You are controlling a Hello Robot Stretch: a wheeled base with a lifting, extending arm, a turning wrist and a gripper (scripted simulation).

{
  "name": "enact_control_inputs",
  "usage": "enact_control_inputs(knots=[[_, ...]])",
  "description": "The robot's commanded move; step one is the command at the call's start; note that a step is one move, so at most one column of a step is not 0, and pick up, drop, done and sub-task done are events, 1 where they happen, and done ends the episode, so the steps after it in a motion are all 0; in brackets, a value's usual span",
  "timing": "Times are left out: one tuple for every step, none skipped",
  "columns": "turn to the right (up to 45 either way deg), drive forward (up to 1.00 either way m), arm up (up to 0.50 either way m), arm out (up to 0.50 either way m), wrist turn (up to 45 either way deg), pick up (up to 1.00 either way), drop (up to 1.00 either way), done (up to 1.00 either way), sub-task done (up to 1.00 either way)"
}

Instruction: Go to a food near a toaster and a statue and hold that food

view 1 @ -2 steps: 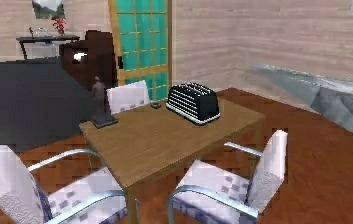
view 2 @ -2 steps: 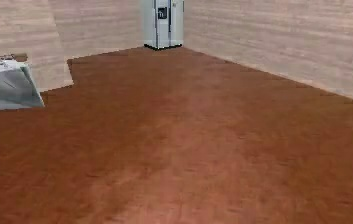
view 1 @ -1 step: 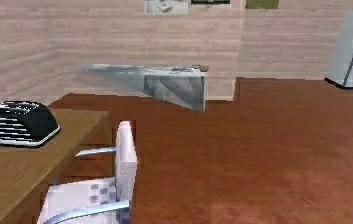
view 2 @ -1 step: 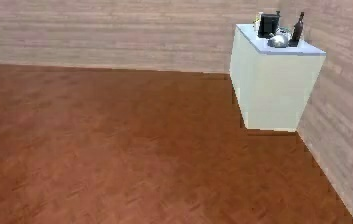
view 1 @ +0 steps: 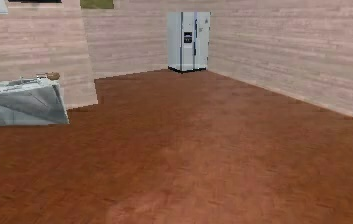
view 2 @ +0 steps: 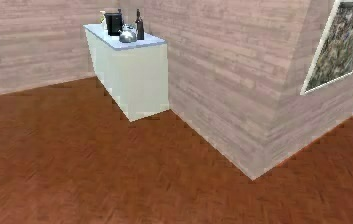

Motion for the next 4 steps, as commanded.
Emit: enact_control_inputs(knots=[[0.0, 0.45, 0.0, 0.0, 0.0, 0.0, 0.0, 0.0, 0.0], [-30.0, 0.0, 0.0, 0.0, 0.0, 0.0, 0.0, 0.0, 0.0], [0.0, 0.95, 0.0, 0.0, 0.0, 0.0, 0.0, 0.0, 0.0], [-45.0, 0.0, 0.0, 0.0, 0.0, 0.0, 0.0, 0.0, 0.0]])
